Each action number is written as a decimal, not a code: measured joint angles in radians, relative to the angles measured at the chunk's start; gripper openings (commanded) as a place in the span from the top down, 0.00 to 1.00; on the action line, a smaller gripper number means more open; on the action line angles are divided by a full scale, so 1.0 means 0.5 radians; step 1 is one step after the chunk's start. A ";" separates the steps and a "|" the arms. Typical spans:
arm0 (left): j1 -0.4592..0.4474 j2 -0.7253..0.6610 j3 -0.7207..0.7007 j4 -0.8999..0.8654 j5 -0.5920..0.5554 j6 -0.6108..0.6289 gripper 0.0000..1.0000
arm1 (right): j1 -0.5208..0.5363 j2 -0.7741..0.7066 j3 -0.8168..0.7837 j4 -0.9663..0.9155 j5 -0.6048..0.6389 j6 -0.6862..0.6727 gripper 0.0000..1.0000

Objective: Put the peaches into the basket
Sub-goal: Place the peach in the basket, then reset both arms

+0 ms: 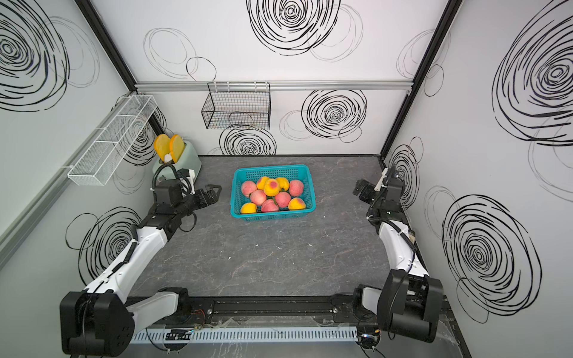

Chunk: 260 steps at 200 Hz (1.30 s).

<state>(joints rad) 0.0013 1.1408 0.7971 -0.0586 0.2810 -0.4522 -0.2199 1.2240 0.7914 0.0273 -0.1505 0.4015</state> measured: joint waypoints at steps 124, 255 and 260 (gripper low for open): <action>-0.003 -0.397 -1.075 0.913 -1.348 -0.042 0.02 | 0.233 -0.002 -1.043 1.402 0.696 -0.321 0.01; -0.014 0.446 -1.276 2.387 -0.920 0.653 0.02 | 0.414 0.558 -1.219 2.388 0.455 -0.689 0.01; -0.019 0.476 -1.270 2.399 -0.890 0.671 0.02 | 0.421 0.566 -1.227 2.400 0.439 -0.699 0.01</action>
<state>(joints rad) -0.0082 1.3788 0.1619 1.1408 -0.1638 -0.1165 -0.0093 1.5070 0.1780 1.2274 0.0689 0.0521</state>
